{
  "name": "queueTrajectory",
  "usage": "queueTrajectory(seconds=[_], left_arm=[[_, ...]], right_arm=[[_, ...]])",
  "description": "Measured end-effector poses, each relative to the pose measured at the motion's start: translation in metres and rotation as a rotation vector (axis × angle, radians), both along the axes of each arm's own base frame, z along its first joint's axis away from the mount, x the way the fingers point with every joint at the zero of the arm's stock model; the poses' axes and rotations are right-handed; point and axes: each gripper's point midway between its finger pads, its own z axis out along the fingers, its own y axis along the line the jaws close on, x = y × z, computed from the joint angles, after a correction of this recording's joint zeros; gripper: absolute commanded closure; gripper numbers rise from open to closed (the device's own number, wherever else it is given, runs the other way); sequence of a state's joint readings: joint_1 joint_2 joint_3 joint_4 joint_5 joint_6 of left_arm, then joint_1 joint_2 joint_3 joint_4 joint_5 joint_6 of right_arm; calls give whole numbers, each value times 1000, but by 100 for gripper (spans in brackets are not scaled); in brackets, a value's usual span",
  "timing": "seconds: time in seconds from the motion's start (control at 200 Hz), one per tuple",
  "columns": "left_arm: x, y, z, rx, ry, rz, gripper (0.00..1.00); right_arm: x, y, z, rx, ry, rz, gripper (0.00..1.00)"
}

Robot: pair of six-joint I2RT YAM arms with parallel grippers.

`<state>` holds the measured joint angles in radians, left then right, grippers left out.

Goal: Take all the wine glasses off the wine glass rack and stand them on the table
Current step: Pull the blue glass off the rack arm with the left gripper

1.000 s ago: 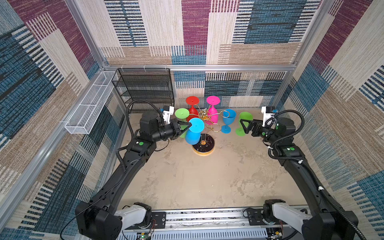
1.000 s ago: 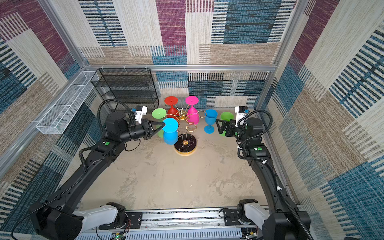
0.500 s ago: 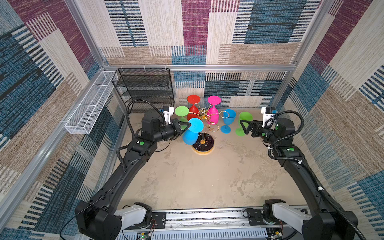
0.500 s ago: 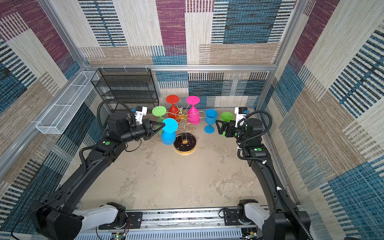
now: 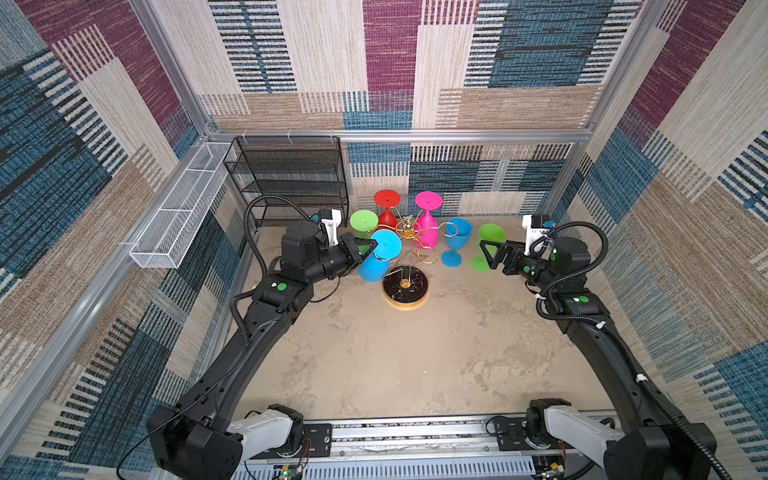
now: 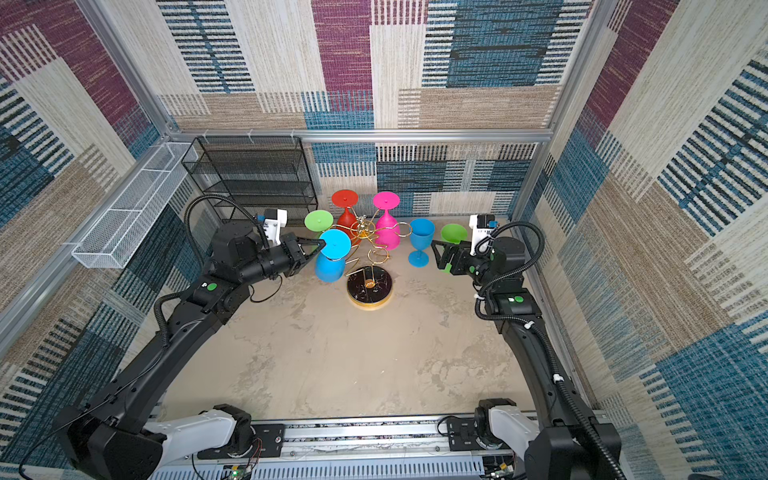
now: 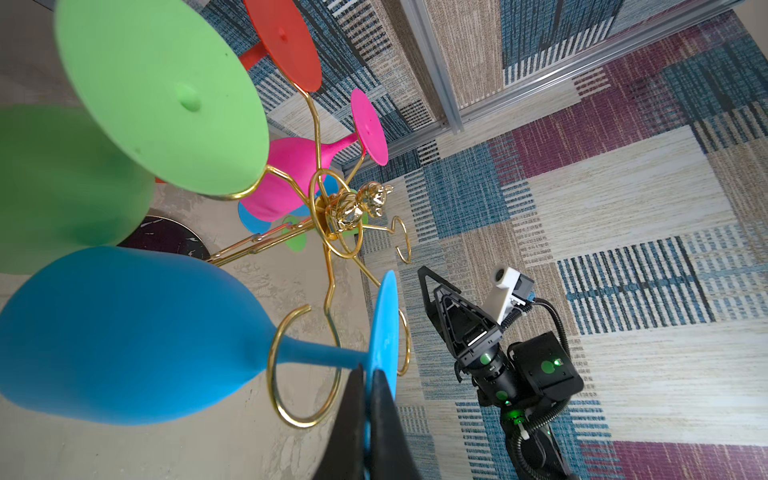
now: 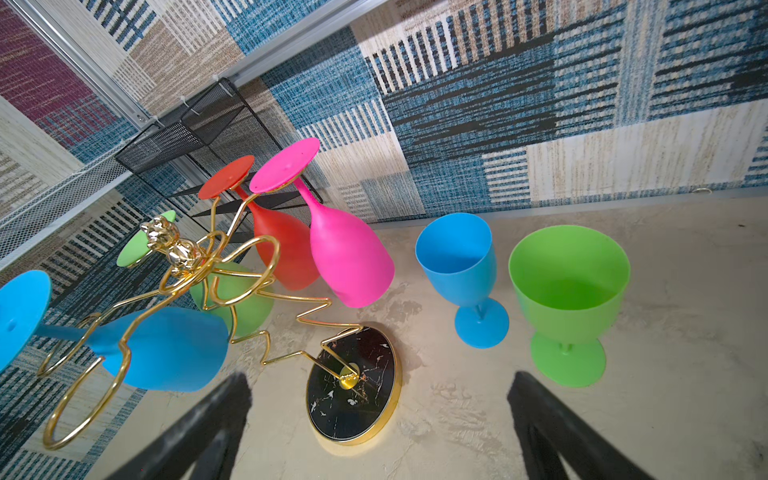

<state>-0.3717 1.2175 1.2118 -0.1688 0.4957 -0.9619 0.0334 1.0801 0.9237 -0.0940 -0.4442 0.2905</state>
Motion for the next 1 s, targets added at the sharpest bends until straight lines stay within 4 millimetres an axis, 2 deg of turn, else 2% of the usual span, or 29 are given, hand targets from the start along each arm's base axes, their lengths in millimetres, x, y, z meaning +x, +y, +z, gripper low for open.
queueTrajectory(seconds=[0.997], left_arm=[[17,-5,-15,48,15,58,100]], right_arm=[[0,0,0,0,0,0,1]])
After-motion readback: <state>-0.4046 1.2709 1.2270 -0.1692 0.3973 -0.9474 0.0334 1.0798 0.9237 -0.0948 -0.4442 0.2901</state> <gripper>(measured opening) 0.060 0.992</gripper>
